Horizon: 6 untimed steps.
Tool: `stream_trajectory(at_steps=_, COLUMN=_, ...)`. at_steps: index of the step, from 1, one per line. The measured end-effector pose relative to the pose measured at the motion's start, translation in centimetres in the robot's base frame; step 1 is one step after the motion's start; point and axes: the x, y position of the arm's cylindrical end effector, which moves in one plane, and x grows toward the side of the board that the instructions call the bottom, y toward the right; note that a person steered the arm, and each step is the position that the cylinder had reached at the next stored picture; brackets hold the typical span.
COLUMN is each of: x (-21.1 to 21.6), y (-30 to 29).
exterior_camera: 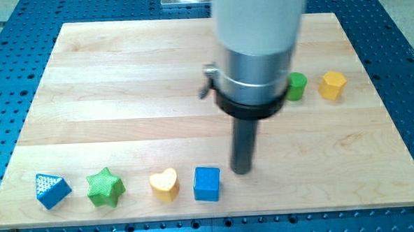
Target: Slightly move the cube near to the heart
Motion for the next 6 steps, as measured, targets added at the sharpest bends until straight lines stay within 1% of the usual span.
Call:
stream_trajectory(at_steps=1, x=4.0, y=1.5)
stream_trajectory(at_steps=2, x=5.0, y=-2.2)
stream_trajectory(at_steps=3, x=5.0, y=-5.5)
stream_trajectory(at_steps=4, x=5.0, y=-6.7)
stream_trajectory(at_steps=5, x=4.4, y=-4.4)
stream_trajectory(at_steps=6, x=-0.4, y=-3.7)
